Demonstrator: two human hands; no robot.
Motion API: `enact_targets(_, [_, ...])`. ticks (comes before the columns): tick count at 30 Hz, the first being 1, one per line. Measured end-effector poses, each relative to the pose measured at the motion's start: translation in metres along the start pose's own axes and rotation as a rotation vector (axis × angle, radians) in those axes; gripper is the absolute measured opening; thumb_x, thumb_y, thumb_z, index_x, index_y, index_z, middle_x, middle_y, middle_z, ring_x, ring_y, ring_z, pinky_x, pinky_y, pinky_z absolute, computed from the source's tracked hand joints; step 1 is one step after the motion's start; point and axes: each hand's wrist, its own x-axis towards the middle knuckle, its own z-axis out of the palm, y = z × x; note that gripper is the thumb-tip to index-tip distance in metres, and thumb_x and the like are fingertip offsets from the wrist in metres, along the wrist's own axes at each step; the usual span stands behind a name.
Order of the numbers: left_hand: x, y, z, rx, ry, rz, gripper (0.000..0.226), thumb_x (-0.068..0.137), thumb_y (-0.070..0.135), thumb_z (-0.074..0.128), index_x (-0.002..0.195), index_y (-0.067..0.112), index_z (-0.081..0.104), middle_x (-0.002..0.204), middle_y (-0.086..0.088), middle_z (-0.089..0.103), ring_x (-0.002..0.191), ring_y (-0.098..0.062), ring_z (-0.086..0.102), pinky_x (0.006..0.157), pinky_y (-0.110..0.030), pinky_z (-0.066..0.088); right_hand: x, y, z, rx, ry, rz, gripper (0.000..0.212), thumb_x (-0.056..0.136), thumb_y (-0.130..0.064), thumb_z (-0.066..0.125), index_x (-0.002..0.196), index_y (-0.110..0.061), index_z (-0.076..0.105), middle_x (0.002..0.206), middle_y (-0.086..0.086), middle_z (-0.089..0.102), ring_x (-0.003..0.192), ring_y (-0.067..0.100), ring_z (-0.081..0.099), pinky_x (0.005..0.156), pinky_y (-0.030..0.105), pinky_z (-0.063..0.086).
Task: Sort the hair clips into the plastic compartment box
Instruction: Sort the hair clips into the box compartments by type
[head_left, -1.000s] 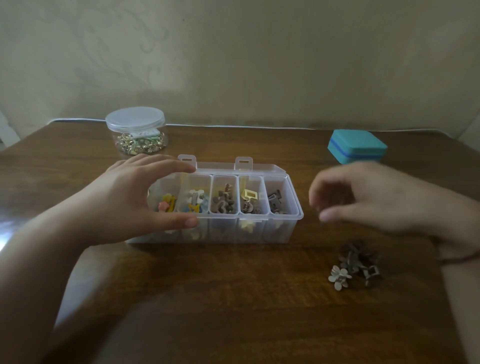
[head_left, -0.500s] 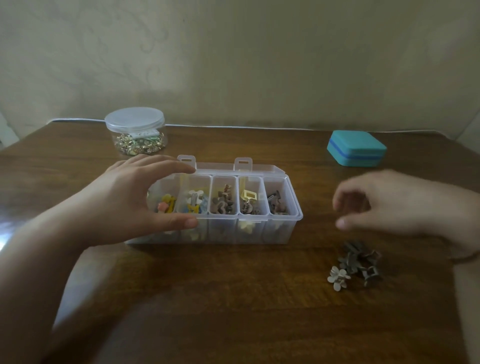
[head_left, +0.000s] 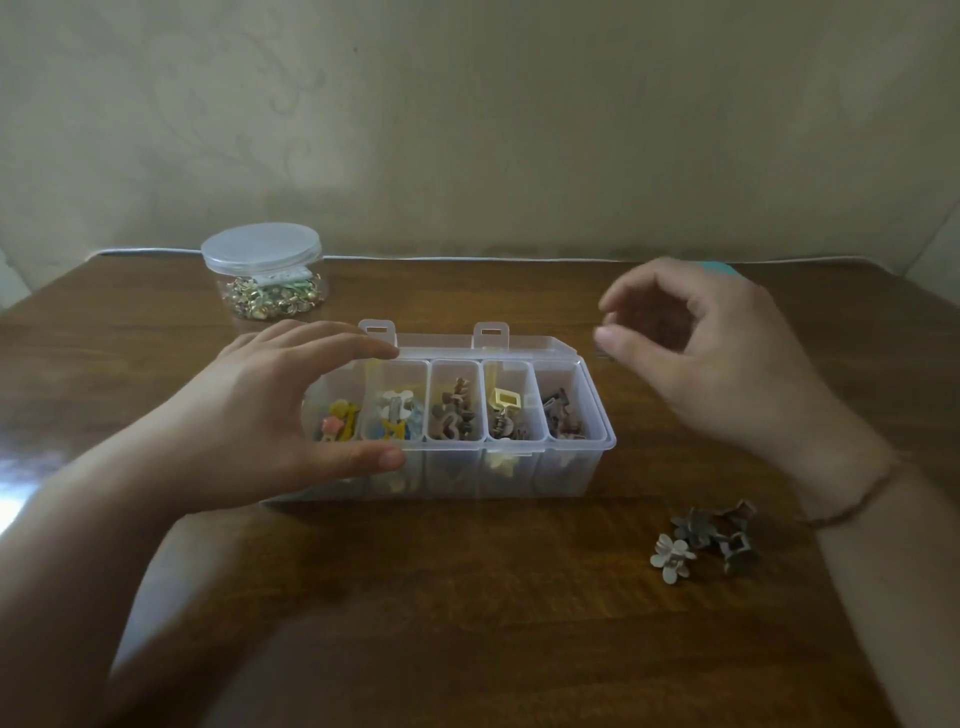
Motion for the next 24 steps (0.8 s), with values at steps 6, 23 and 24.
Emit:
enact_targets(6, [0.000, 0.000, -0.001, 0.001, -0.011, -0.010, 0.090, 0.056, 0.098, 0.044, 0.135, 0.054, 0.044, 0.139, 0.023, 0.047, 0.132, -0.009, 0.040, 0.109, -0.049, 0.037, 0.001, 0.003, 0.005, -0.090, -0.009, -0.017, 0.014, 0.082, -0.028, 0.071, 0.093, -0.033, 0.065, 0.088, -0.018, 0.063, 0.083, 0.001, 0.061, 0.066, 0.013, 0.049])
enact_targets(23, [0.001, 0.005, 0.003, 0.014, 0.017, -0.006, 0.090, 0.058, 0.098, 0.042, 0.133, 0.050, 0.048, 0.138, 0.018, 0.051, 0.132, -0.014, 0.044, 0.106, -0.052, 0.040, -0.001, 0.027, -0.032, -0.386, -0.932, 0.435, 0.037, 0.083, -0.010, 0.070, 0.095, -0.041, 0.052, 0.077, -0.010, 0.071, 0.068, -0.003, 0.065, 0.064, 0.024, 0.051])
enact_targets(24, [0.001, 0.006, 0.004, 0.017, 0.020, -0.004, 0.089, 0.059, 0.098, 0.042, 0.133, 0.049, 0.048, 0.138, 0.018, 0.052, 0.131, -0.014, 0.045, 0.106, -0.051, 0.040, 0.000, 0.027, -0.033, -0.418, -0.804, 0.393, 0.034, 0.084, -0.013, 0.069, 0.093, -0.041, 0.053, 0.074, -0.012, 0.071, 0.069, -0.004, 0.064, 0.065, 0.022, 0.050])
